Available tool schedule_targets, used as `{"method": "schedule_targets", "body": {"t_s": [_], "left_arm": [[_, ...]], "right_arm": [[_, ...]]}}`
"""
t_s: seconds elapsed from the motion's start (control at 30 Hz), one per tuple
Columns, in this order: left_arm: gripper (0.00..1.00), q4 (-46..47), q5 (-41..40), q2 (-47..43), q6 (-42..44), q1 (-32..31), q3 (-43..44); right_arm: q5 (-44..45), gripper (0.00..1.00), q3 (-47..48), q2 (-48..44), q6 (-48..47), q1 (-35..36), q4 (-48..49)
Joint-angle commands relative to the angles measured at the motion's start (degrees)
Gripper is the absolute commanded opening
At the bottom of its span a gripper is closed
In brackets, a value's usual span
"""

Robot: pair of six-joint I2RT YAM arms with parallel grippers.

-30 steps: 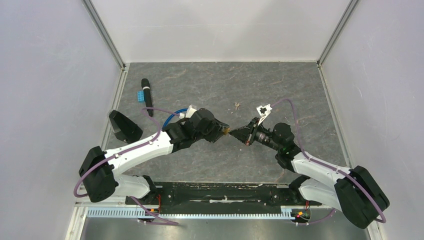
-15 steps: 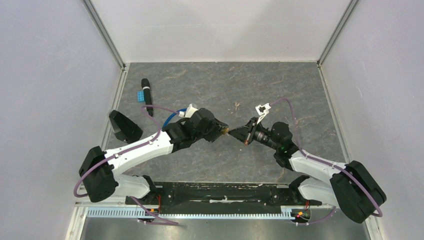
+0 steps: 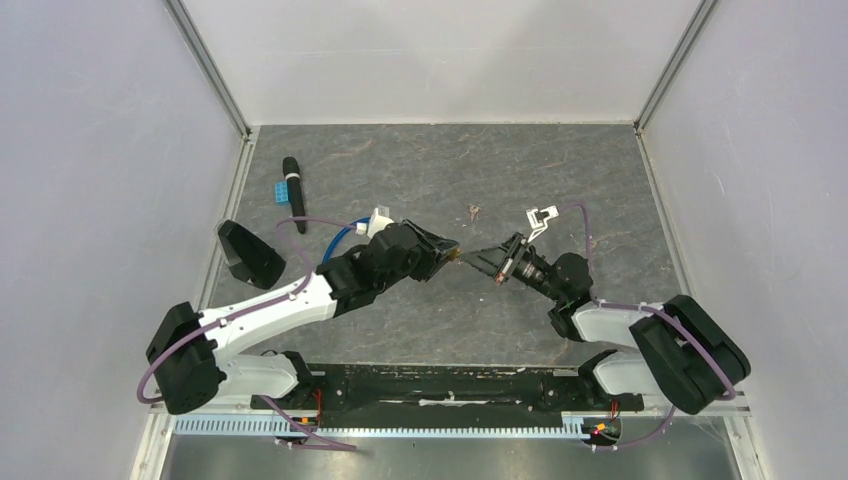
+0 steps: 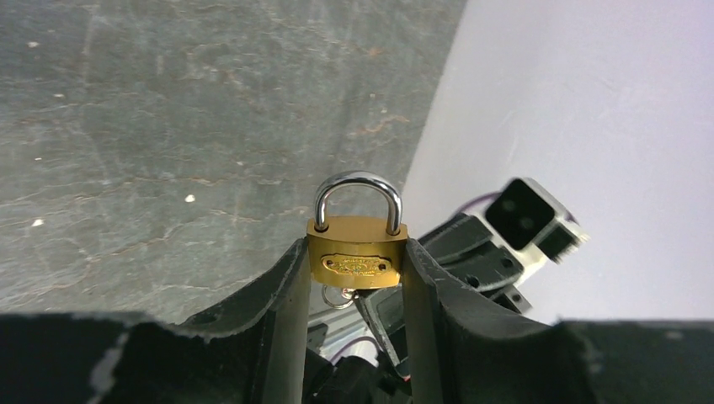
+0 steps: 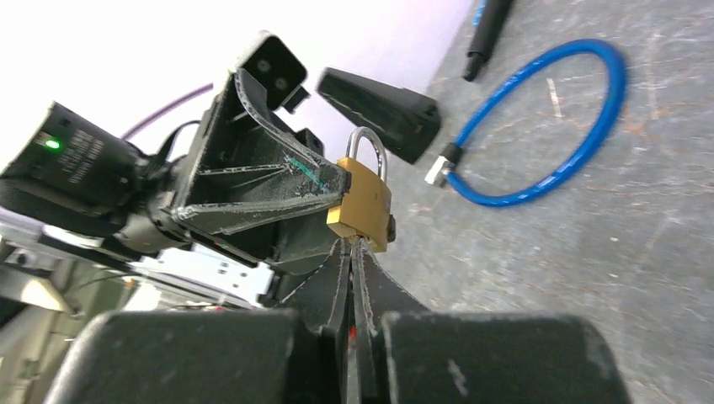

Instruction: Unlock with the key

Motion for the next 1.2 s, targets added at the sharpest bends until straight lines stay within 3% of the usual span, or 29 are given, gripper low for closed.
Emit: {"method": "schedule_targets", "body": {"t_s": [0.0, 0.33, 0.57, 0.67, 0.83, 1.03, 1.17], "left_arm": [[0.02, 13.5, -0.1, -4.9, 5.0, -1.1, -3.6], [0.02, 37.9, 5.7, -7.5, 16.2, -1.0, -8.6], [0.02, 49.2, 11.2, -7.8, 23.9, -1.0, -9.8], [0.02, 50.2, 12.6, -7.9, 25.6, -1.0, -9.6], [0.02, 45.2, 9.6, -9.4, 27.1, -0.9, -9.5], [0.02, 26.2, 0.4, -11.1, 26.0, -0.7, -5.3], [0.02, 18.1, -2.2, -10.1, 23.9, -0.8, -2.5]], "right_arm": [[-2.7, 0.00, -0.2, 2.4, 13.1, -0.7, 20.2], [-3.2, 0.00, 1.5, 5.1, 24.5, -1.0, 25.9], [-1.7, 0.00, 3.1, 10.3, 36.9, -1.3, 38.9], [-1.6, 0.00, 3.5, 10.6, 37.7, -1.2, 40.3], [-1.9, 0.01, 3.0, 9.7, 35.2, -1.6, 39.5], [-4.2, 0.21, 0.9, 6.4, 24.6, -2.4, 36.3], [-4.2, 0.35, 0.8, 0.6, 8.3, -2.4, 23.0]]}}
